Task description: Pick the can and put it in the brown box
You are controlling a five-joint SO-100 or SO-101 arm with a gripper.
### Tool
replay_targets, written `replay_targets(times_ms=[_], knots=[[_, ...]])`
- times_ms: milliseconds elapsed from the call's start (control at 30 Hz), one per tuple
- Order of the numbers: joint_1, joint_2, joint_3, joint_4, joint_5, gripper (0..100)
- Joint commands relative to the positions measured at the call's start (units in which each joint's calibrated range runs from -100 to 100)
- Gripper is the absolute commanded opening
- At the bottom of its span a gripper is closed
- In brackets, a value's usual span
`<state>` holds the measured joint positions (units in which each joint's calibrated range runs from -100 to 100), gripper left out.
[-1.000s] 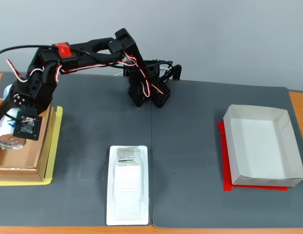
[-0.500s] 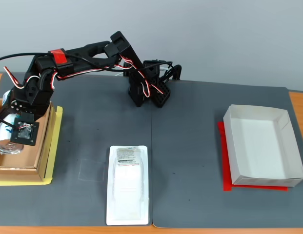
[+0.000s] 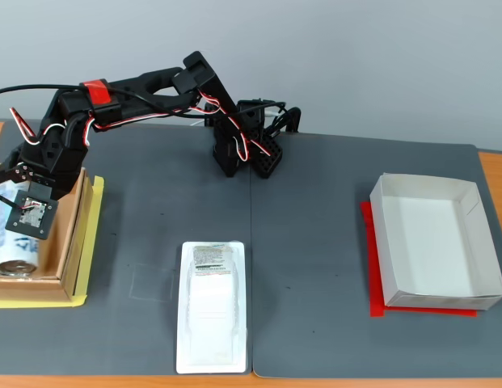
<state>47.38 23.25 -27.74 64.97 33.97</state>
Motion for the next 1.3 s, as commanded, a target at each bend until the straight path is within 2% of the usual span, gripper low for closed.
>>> replay_targets(times_ms=[0, 167, 367, 667, 933, 1267], knots=[[-0.6, -2.7, -2.5, 3.1, -0.2, 16], [-2.9, -6.7, -2.4, 10.1, -0.3, 1], [-6.5, -15.9, 2.9, 12.8, -9.1, 1], [-15.4, -40.6, 23.0, 12.1, -20.1, 1], [-28.1, -65.4, 43.4, 12.1, -25.2, 1], [-44.0, -89.0, 60.2, 12.1, -30.5, 1]])
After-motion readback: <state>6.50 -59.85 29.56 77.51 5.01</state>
